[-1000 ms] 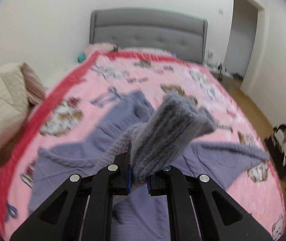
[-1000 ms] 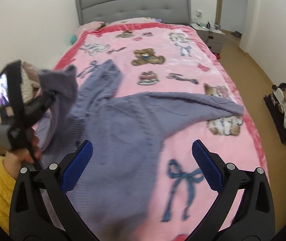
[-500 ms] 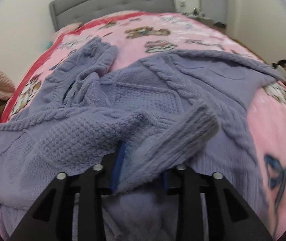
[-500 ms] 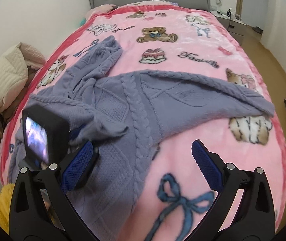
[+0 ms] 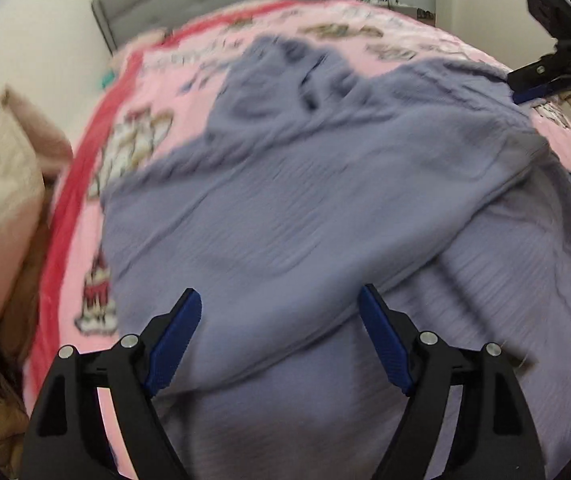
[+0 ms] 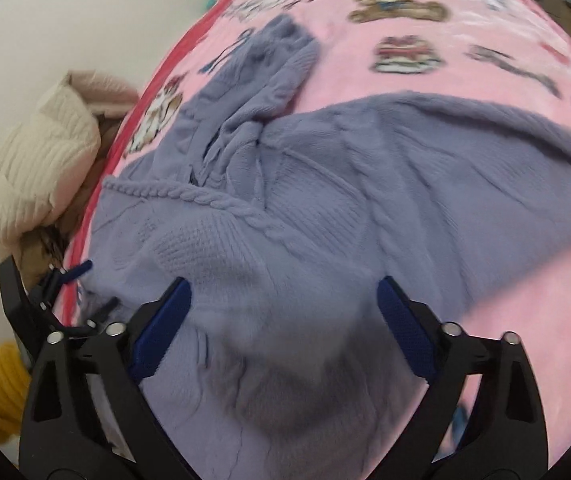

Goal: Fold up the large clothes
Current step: 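Grasp the other sleeve with the right gripper and fold it across the body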

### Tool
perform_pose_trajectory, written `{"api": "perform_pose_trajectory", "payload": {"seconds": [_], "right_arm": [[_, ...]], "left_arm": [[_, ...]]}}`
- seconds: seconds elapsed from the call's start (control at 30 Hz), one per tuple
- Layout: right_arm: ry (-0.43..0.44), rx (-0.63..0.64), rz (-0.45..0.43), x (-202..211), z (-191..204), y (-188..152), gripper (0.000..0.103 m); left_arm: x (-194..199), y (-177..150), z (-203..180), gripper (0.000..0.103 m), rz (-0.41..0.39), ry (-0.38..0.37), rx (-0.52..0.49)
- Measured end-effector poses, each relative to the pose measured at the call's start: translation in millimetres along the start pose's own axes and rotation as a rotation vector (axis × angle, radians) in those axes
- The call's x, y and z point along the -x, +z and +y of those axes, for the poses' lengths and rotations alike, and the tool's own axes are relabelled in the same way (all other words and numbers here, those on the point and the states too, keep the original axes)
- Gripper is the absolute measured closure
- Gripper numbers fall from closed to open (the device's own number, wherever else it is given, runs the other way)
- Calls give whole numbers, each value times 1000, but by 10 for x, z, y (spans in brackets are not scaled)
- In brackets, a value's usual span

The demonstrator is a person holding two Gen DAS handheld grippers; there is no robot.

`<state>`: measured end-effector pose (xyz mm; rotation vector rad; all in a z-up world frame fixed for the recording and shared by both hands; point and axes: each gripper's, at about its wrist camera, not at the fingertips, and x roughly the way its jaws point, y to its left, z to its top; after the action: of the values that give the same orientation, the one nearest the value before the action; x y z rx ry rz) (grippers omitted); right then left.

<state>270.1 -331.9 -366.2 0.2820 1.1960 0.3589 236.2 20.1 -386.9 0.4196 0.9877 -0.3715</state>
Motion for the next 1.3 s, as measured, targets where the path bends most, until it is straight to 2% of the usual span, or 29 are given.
{"api": "perform_pose_trajectory", "payload": {"seconds": [0.1, 0.17, 0.23, 0.27, 0.33, 0.37, 0.4, 0.53, 0.73, 0.77, 0.83, 0.93, 1.0, 1.07, 1.13, 1.17, 1.2, 1.23, 1.3], "right_arm": [[-76, 149, 92, -367, 44, 186, 20], [-50, 140, 161, -565, -41, 247, 27], [-12, 114, 206, -690, -91, 260, 32], [14, 114, 212, -706, -95, 253, 36], [57, 104, 224, -711, -92, 229, 62], [52, 96, 223, -691, -87, 220, 68], [36, 104, 215, -655, -57, 201, 81], [16, 158, 183, -475, 165, 250, 89], [-64, 348, -23, 112, 810, 771, 90], [-80, 384, -24, 162, 902, 871, 90], [-119, 403, 32, 119, 931, 1001, 90], [-194, 276, 223, -242, 658, 1055, 90], [-216, 228, 263, -489, 394, 960, 90], [-268, 239, 295, -744, 281, 829, 88], [-245, 182, 332, -951, 106, 716, 83], [-251, 172, 323, -980, 69, 688, 81], [-251, 176, 289, -942, 84, 682, 77], [-255, 181, 259, -887, 111, 682, 68], [-250, 198, 176, -695, 198, 648, 61]], "left_arm": [[-111, -71, 208, 21, 22, -72, 70], [-221, -109, 250, 20, 44, -109, 119], [-282, -153, 221, 18, 46, -106, 120], [-301, -165, 184, 16, 40, -96, 109], [-333, -190, 152, 15, 29, -80, 104], [-334, -200, 153, 14, 22, -80, 116], [-327, -206, 161, 14, 20, -81, 125], [-305, -212, 157, 13, 5, -70, 134], [-228, -208, 82, 13, -51, -14, 242], [-222, -188, 64, 13, -59, -5, 253], [-245, -149, 97, 13, -61, -2, 306], [-366, -96, 170, 11, -13, 3, 350], [-414, -70, 191, 9, -8, 4, 345], [-453, -51, 204, 7, -7, 1, 327], [-476, -53, 204, 6, -5, -2, 306], [-484, -49, 193, 6, 1, 2, 290], [-484, -43, 182, 6, 15, 13, 276], [-461, -30, 155, 6, 29, 21, 251], [-344, -19, 101, 6, 40, 26, 217]]}}
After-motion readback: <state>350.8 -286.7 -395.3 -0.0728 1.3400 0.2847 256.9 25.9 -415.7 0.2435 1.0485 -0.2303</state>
